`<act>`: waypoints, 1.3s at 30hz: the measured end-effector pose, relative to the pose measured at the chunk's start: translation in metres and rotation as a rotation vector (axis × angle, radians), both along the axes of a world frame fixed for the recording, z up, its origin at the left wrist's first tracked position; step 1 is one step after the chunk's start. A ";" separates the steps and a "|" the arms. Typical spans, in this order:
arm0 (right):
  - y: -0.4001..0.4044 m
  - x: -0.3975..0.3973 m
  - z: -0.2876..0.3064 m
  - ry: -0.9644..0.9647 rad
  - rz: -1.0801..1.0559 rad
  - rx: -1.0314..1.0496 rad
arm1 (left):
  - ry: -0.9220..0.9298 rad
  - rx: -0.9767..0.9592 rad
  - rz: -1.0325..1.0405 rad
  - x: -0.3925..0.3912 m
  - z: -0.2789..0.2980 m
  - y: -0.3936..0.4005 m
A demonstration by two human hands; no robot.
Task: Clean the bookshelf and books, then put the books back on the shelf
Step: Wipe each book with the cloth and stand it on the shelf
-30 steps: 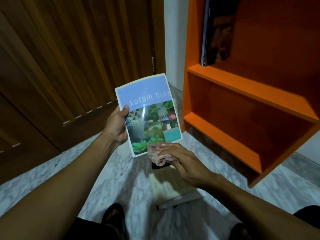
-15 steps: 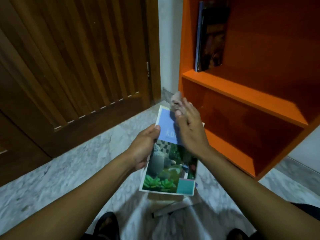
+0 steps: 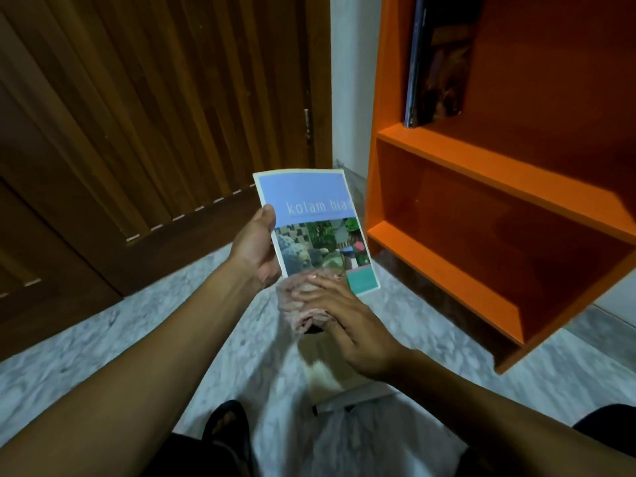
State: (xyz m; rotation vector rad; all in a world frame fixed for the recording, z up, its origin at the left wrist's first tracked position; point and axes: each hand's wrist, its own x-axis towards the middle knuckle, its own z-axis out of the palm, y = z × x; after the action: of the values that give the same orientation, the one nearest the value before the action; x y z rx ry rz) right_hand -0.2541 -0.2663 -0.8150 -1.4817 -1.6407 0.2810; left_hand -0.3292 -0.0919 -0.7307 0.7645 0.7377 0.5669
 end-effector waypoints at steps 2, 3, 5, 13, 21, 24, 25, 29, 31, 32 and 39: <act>-0.002 -0.004 0.000 -0.002 0.011 -0.012 | 0.015 0.094 0.043 -0.003 0.010 0.004; -0.002 -0.004 0.001 0.000 0.000 -0.013 | 0.031 0.146 0.058 -0.005 0.014 0.006; -0.002 -0.001 0.004 0.045 -0.057 -0.033 | 0.061 0.236 0.068 -0.009 0.019 0.011; 0.000 0.038 0.033 0.435 -0.423 -0.101 | 0.055 0.511 -0.035 -0.022 0.035 0.018; 0.001 0.075 0.064 0.577 -0.306 -0.240 | 0.002 0.601 -0.250 -0.012 0.040 0.004; 0.001 0.085 0.073 0.628 -0.352 -0.201 | -0.008 0.673 -0.224 -0.007 0.047 0.005; 0.002 0.088 0.080 0.645 -0.354 -0.174 | -0.007 0.707 -0.216 -0.005 0.050 0.006; 0.006 0.103 0.116 0.659 -0.382 -0.084 | 0.124 0.885 -0.291 0.000 0.059 0.012; 0.007 0.112 0.136 0.658 -0.379 -0.063 | 0.209 0.913 -0.384 0.001 0.059 0.017; 0.008 0.119 0.143 0.644 -0.388 -0.060 | 0.236 0.904 -0.421 0.003 0.060 0.019; 0.022 0.161 0.182 0.563 -0.501 0.004 | 0.233 0.951 -0.344 0.061 0.083 0.032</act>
State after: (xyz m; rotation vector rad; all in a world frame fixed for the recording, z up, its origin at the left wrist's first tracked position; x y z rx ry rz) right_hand -0.0935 -0.2440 -0.6330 -1.5735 -0.7991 0.3686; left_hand -0.2683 -0.0603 -0.6478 1.8257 0.5021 0.5042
